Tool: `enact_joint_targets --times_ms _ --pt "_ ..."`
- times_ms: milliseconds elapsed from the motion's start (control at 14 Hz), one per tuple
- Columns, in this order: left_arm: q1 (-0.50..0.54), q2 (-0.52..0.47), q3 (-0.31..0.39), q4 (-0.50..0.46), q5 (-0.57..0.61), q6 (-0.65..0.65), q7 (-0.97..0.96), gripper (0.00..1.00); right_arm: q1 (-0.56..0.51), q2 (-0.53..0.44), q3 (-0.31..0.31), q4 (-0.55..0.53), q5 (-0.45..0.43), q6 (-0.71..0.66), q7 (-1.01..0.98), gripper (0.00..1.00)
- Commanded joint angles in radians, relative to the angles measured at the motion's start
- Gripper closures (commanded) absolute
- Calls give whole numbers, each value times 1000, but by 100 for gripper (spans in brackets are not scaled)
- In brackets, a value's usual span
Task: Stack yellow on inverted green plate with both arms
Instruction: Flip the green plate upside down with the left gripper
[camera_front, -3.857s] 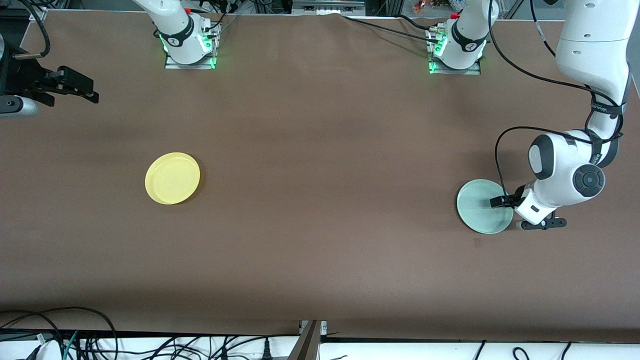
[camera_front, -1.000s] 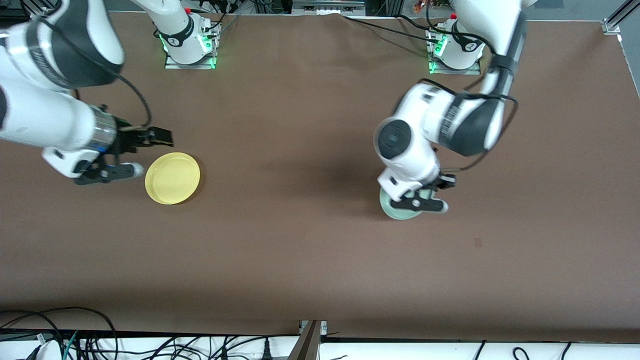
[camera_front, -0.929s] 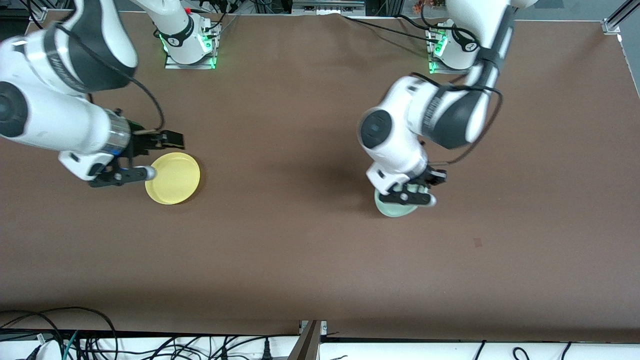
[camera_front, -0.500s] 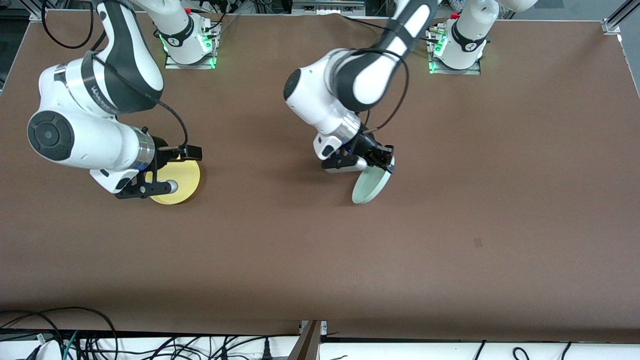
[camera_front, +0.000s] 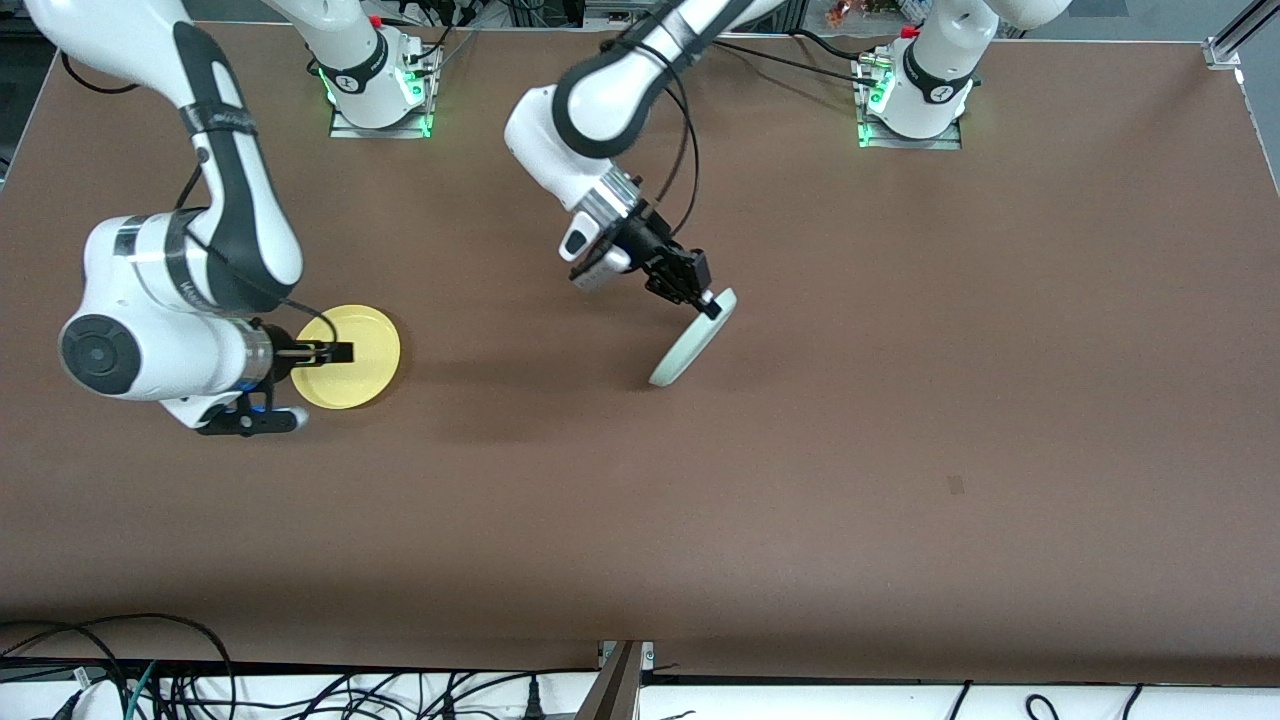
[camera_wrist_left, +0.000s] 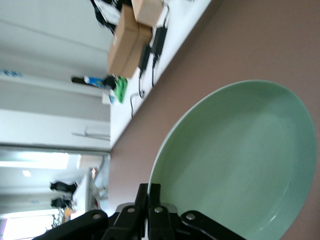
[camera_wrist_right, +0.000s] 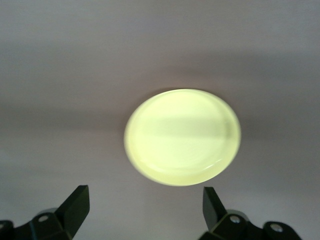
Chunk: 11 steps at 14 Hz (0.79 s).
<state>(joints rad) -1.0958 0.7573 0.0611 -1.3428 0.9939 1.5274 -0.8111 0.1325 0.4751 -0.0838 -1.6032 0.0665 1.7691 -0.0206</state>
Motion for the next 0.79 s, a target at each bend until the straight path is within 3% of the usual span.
enact_joint_targets --times_ms 0,357,714 --pt "-59 68 20 56 132 -38 -6 100 -88 -10 4 -92 -4 97 -120 0" --pt "-111 206 20 209 176 -35 -2 100 -134 -18 4 -280 6 329 -205 0" --pt "-147 281 20 212 261 -35 -6 100 -166 -18 3 -386 9 493 -239 0"
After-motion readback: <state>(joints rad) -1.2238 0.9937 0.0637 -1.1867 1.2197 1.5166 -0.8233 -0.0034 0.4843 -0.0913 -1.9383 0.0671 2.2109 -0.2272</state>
